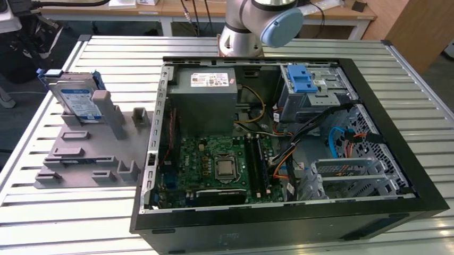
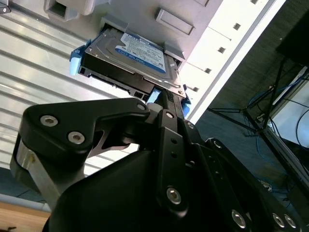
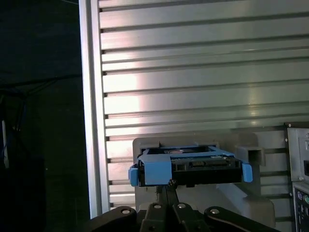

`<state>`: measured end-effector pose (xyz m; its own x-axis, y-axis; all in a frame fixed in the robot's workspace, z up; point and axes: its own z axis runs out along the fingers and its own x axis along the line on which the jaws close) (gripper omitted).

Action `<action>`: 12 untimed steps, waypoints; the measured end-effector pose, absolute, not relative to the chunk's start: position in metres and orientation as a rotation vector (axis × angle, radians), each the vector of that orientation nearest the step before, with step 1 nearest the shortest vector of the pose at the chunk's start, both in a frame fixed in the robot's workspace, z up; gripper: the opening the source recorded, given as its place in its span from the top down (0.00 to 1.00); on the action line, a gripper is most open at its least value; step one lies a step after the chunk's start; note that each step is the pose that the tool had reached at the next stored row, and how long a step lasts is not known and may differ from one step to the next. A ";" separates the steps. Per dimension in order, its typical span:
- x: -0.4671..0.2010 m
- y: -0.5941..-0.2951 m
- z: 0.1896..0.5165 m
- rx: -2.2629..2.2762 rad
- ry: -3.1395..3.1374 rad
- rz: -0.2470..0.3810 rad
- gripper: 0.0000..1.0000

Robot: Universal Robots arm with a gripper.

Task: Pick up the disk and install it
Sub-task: 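Pick up the disk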

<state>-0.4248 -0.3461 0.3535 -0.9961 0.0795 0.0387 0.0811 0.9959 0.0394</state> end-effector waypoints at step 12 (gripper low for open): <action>-0.425 -0.346 0.351 0.203 -3.093 -0.057 0.89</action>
